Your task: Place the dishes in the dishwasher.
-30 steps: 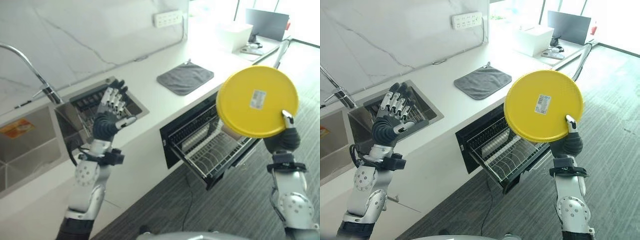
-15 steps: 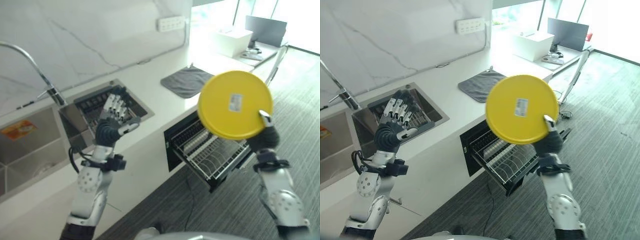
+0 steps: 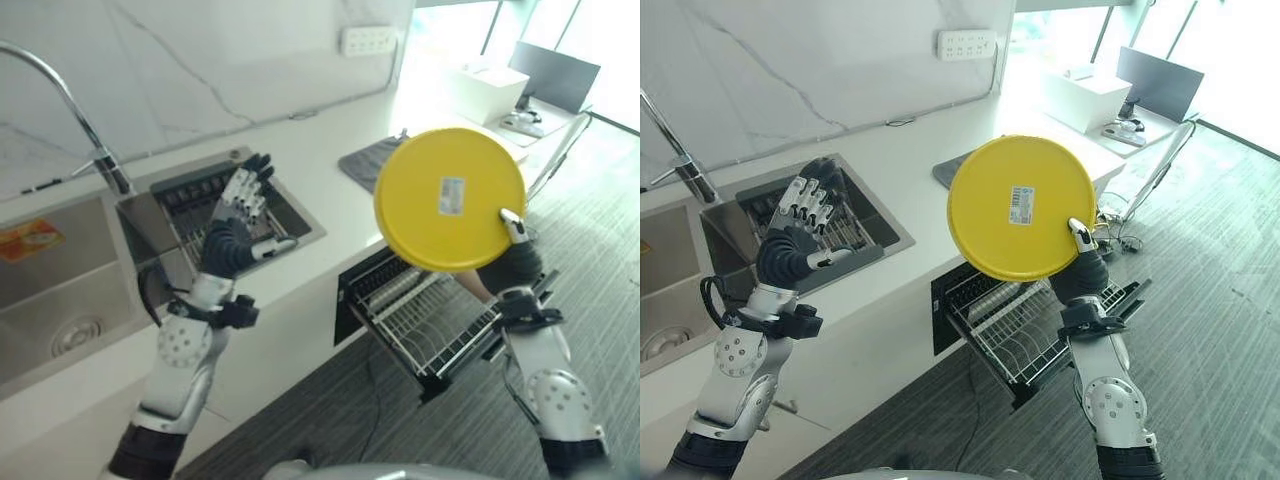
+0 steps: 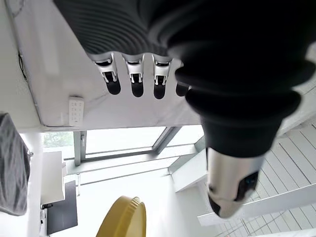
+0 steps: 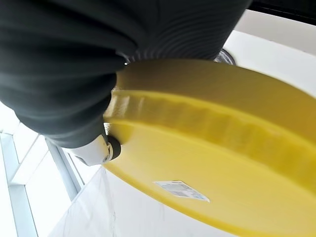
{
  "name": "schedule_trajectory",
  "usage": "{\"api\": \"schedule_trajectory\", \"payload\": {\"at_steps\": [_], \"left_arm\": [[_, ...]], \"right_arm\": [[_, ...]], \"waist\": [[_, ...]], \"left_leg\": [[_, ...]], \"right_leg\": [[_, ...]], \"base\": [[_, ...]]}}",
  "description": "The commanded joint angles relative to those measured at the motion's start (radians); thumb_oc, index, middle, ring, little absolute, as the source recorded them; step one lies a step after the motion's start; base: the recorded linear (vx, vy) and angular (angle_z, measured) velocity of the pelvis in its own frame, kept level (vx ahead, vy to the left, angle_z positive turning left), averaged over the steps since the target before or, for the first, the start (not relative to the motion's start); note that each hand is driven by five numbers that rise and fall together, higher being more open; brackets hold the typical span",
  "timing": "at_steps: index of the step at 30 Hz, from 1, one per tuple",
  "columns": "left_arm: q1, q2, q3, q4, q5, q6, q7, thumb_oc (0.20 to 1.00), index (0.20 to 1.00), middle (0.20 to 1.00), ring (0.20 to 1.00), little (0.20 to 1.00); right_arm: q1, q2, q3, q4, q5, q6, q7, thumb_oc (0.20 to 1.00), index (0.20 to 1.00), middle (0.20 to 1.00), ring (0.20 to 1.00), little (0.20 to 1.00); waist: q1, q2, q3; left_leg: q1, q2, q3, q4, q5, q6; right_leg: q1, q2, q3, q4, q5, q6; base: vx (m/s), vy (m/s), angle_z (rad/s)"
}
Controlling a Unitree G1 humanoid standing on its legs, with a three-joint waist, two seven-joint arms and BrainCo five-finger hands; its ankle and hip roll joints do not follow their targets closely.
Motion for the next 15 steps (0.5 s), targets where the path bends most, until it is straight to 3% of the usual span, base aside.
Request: {"api": "schedule_trajectory", "payload": {"at_steps": [1, 4, 6, 7, 10, 13, 14, 15], "left_arm": [[-0.065, 0.023, 0.007, -0.034, 0.047, -0.044, -0.013, 1.0, 1.0, 1.0, 1.0, 1.0], [-0.081, 0.034, 0.002, -0.048, 0.028, -0.021, -0.017, 1.0, 1.0, 1.0, 1.0, 1.0], [-0.077, 0.033, -0.008, -0.064, 0.043, -0.016, -0.004, 1.0, 1.0, 1.0, 1.0, 1.0], [-0.082, 0.036, -0.021, -0.068, 0.059, -0.017, 0.013, 1.0, 1.0, 1.0, 1.0, 1.0], [-0.104, 0.041, -0.028, -0.076, 0.068, -0.01, 0.023, 1.0, 1.0, 1.0, 1.0, 1.0], [-0.116, 0.053, -0.035, -0.082, 0.093, -0.018, 0.045, 1.0, 1.0, 1.0, 1.0, 1.0], [-0.128, 0.066, -0.026, -0.07, 0.096, -0.024, 0.029, 1.0, 1.0, 1.0, 1.0, 1.0], [-0.121, 0.067, -0.022, -0.067, 0.104, -0.031, 0.029, 1.0, 1.0, 1.0, 1.0, 1.0]], "right_arm": [[-0.082, 0.004, -0.049, -0.114, 0.014, -0.028, 0.058, 0.2, 0.2, 0.2, 0.2, 0.2], [-0.075, -0.006, -0.038, -0.111, 0.028, -0.043, 0.067, 0.2, 0.2, 0.2, 0.2, 0.2], [-0.065, -0.003, -0.019, -0.123, 0.023, -0.049, 0.073, 0.2, 0.2, 0.2, 0.2, 0.2], [-0.062, 0.0, 0.003, -0.132, 0.022, -0.053, 0.072, 0.2, 0.2, 0.2, 0.2, 0.2], [-0.067, -0.001, 0.015, -0.134, 0.0, -0.065, 0.073, 0.2, 0.2, 0.2, 0.2, 0.2], [-0.077, -0.027, 0.003, -0.151, -0.011, -0.092, 0.087, 0.2, 0.2, 0.2, 0.2, 0.2], [-0.07, -0.027, -0.009, -0.141, -0.004, -0.11, 0.109, 0.2, 0.2, 0.2, 0.2, 0.2], [-0.074, -0.03, -0.015, -0.138, 0.006, -0.105, 0.112, 0.2, 0.2, 0.2, 0.2, 0.2]], "waist": [[0.008, -0.003, -0.022], [0.017, -0.015, -0.021], [0.01, -0.021, -0.02], [-0.002, -0.027, -0.021], [-0.01, -0.03, -0.024], [-0.02, -0.037, -0.026], [-0.018, -0.049, -0.022], [-0.02, -0.05, -0.022]], "left_leg": [[0.016, -0.021, -0.098, -0.009, -0.037, -0.024], [0.029, 0.001, -0.112, -0.009, -0.032, -0.052], [0.037, 0.013, -0.111, -0.009, -0.04, -0.064], [0.039, 0.036, -0.113, -0.009, -0.046, -0.078], [0.027, 0.07, -0.128, -0.009, -0.044, -0.095], [-0.006, 0.138, -0.154, -0.009, -0.025, -0.126], [-0.03, 0.186, -0.172, -0.009, -0.007, -0.144], [-0.036, 0.206, -0.171, -0.009, 0.005, -0.153]], "right_leg": [[0.065, 0.079, -0.04, -0.038, 0.021, -0.046], [0.113, 0.01, -0.062, -0.226, 0.066, -0.037], [0.111, -0.031, -0.038, -0.314, 0.135, -0.012], [0.108, -0.065, 0.007, -0.392, 0.189, 0.01], [0.119, -0.07, 0.044, -0.459, 0.196, 0.017], [0.095, -0.045, 0.114, -0.471, 0.153, 0.014], [0.104, -0.02, 0.128, -0.471, 0.113, 0.017], [0.103, -0.004, 0.116, -0.471, 0.096, 0.018]], "base": [[0.07, -0.156, 0.11], [0.07, -0.286, 0.12], [0.01, -0.396, -0.02], [-0.04, -0.421, -0.04], [-0.07, -0.478, 0.24], [-0.15, -0.704, 0.37], [-0.16, -0.71, 0.29], [-0.17, -0.745, 0.3]]}}
